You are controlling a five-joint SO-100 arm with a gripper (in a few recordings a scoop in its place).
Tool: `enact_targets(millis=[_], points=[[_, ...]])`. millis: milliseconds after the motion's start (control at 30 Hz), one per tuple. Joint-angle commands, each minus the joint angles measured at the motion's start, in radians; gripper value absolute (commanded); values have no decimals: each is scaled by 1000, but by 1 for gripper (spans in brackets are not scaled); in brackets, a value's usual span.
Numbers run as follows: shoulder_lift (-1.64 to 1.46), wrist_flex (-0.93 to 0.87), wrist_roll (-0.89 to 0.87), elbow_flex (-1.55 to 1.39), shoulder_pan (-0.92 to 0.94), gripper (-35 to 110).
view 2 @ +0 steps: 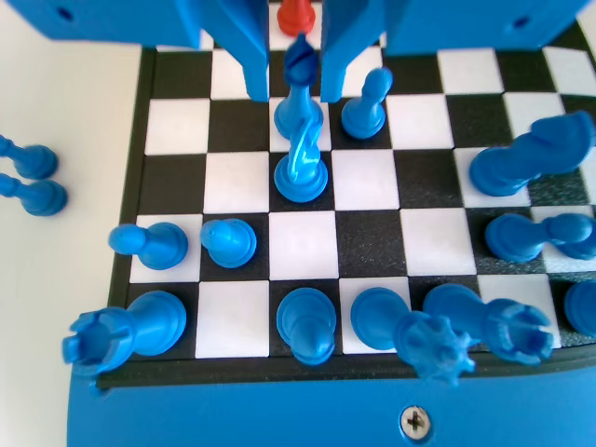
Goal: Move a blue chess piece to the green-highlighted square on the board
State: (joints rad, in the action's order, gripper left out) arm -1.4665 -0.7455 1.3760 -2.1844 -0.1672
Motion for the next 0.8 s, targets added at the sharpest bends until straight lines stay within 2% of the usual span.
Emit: enact_targets(millis=[0, 767], points=[[-15, 17, 20, 0, -5, 10], [-12, 41, 61, -34, -3, 1]])
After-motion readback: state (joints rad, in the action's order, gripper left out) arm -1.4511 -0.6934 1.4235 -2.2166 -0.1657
